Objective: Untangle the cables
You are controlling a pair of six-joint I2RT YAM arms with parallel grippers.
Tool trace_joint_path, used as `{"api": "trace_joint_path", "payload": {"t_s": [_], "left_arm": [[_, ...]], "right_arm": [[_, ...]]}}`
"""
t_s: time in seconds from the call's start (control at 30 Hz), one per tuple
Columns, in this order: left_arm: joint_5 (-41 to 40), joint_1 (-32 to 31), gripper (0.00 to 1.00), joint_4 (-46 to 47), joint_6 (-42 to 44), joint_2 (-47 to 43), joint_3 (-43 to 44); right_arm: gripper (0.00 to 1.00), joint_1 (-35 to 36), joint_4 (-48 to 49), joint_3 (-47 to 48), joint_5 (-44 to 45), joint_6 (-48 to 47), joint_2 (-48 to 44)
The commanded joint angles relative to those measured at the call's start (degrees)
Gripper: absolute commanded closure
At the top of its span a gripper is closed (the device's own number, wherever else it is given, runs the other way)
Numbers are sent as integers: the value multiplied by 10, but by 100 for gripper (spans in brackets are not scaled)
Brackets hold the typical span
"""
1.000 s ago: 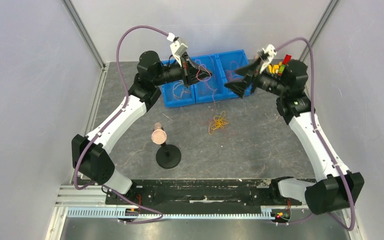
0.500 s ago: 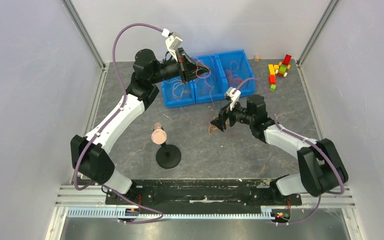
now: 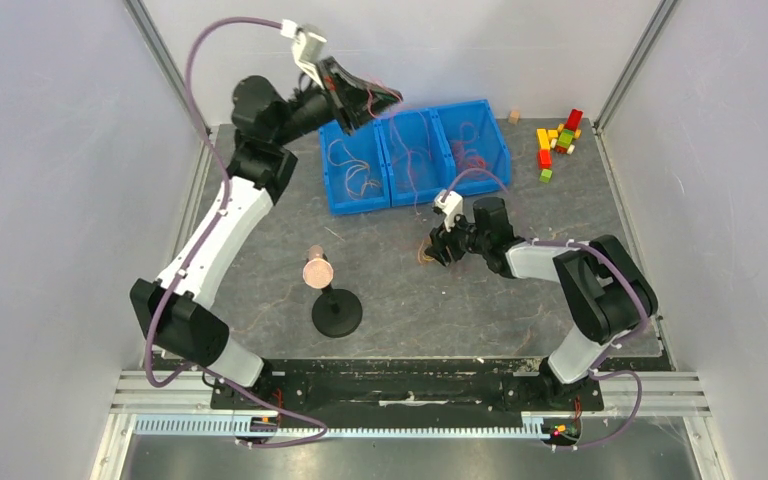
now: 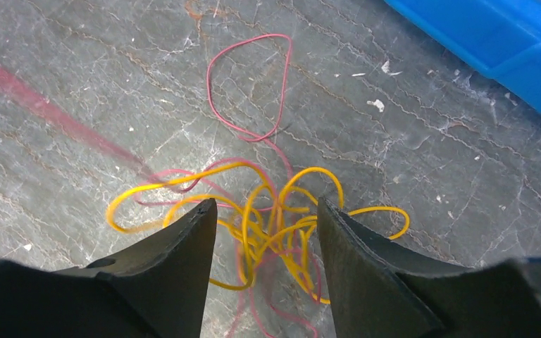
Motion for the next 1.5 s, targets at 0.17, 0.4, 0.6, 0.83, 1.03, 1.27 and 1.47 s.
{"api": "trace_joint_path", "payload": {"t_s": [0.17, 0.4, 0.6, 0.83, 1.03, 1.27, 1.47], "left_arm": [[-43, 63, 98, 107, -119, -17, 155], [-82, 84, 98, 111, -122, -11, 229], [-110, 113, 98, 111, -128, 15, 298], [-119, 122, 98, 97, -126, 48, 360], [-141, 133, 98, 83, -109, 76, 429], [-157, 133, 98, 81, -133, 112, 466], [-143, 132, 98, 113, -182, 125, 463]], "right_arm": [[53, -5, -192, 119, 25, -1, 65], [72, -11, -275, 117, 38, -7, 61], [64, -30, -336, 101, 44, -14, 39], [64, -61, -349, 79, 35, -12, 16], [69, -86, -383, 65, 45, -33, 7], [58, -96, -413, 57, 42, -56, -13], [59, -97, -433, 59, 58, -83, -29]]}}
